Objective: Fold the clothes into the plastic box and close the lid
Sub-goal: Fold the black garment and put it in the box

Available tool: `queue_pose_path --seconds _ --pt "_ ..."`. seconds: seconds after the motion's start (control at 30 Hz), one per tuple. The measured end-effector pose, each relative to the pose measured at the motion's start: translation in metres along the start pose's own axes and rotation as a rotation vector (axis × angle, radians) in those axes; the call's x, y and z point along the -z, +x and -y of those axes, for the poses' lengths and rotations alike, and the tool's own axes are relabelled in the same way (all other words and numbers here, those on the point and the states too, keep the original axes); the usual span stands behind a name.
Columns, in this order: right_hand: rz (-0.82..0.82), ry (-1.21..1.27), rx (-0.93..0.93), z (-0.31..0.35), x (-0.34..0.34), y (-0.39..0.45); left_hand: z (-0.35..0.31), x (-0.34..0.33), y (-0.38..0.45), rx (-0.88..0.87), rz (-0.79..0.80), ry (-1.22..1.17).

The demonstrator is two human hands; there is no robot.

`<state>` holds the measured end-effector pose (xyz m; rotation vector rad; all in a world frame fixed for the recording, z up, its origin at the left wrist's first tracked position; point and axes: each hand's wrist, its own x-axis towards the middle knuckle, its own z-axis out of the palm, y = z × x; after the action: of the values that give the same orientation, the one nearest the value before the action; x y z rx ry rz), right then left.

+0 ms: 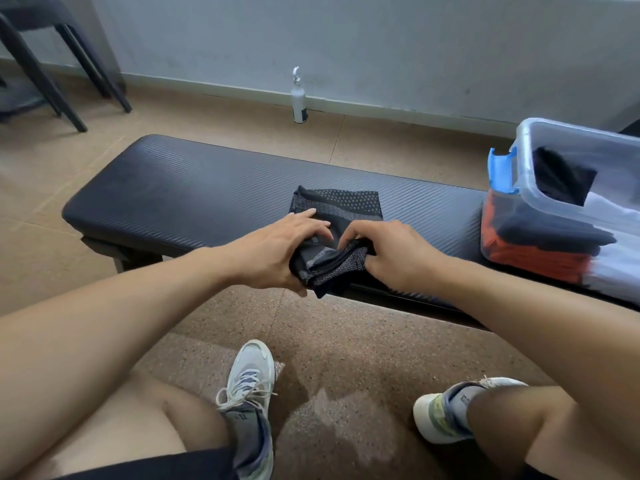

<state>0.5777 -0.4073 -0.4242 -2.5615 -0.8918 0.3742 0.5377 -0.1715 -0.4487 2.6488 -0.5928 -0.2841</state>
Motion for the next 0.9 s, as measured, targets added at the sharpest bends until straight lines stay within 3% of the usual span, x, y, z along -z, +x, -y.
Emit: queue_pose_path --seconds 0.13,0.43,0.67,0.9 --pt "0.099 0.198 -0.057 -0.004 0.013 0.004 -0.008 0.003 0.004 -0.006 -0.224 -0.131" --pt "0.160 0.679 -0.174 -0.024 0.032 0.004 -0.018 0.009 0.017 0.170 -0.287 -0.420" --pt "0.165 0.050 -0.007 -0.022 0.030 -0.006 -0.019 0.012 0.022 0.307 -0.259 -0.491" --pt "-0.009 0.176 -0.040 -0.025 0.032 0.003 -0.023 0.015 0.015 0.258 -0.297 -0.518"
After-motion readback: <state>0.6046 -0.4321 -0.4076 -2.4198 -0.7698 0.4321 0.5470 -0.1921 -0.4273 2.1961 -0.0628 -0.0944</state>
